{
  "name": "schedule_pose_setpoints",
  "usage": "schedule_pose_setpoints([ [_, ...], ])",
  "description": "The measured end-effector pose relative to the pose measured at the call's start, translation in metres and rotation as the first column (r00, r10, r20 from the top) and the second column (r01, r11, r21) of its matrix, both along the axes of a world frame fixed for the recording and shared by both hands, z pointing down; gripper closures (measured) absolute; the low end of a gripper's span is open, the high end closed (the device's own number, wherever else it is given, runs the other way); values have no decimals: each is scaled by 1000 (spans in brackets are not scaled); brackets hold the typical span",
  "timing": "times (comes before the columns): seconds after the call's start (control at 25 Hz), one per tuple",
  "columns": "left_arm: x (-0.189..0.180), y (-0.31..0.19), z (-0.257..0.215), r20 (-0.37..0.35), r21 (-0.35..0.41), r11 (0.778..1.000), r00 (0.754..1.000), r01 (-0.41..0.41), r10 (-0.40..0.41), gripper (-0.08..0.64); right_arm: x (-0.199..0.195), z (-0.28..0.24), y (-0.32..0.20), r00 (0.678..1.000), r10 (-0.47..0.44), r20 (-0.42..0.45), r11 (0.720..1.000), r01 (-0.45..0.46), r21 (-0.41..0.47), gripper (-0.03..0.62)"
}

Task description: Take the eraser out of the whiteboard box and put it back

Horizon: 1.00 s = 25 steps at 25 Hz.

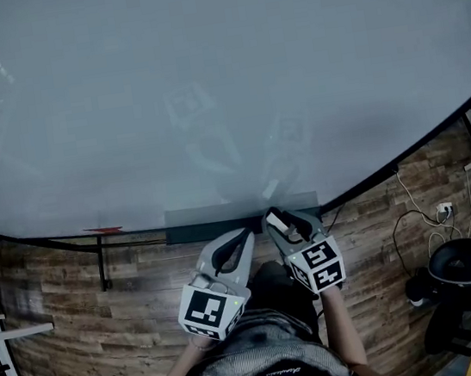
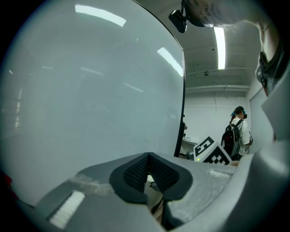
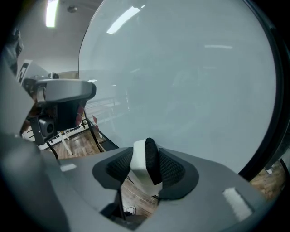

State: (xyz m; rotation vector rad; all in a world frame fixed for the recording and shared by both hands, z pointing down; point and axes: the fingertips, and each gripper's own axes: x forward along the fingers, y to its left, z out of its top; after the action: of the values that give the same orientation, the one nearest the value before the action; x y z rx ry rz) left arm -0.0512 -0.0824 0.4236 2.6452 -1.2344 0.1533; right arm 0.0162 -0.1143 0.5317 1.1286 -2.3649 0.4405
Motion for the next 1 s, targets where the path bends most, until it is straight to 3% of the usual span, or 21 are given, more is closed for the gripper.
schedule_pose_setpoints([
  [0.16, 3, 0, 0, -22, -31, 999, 1000, 9, -10, 560, 0, 0, 0, 1000, 1, 9, 1000, -1, 9, 416],
  [0.32, 4, 1, 2, 7, -1, 1000, 1000, -18, 18, 560, -1, -1, 0, 1000, 2, 15, 1000, -2, 16, 420],
  [1.0, -1, 2, 4, 3, -2, 1000, 1000, -4, 4, 560, -1, 0, 1, 1000, 3, 22, 1000, -3, 18, 425],
])
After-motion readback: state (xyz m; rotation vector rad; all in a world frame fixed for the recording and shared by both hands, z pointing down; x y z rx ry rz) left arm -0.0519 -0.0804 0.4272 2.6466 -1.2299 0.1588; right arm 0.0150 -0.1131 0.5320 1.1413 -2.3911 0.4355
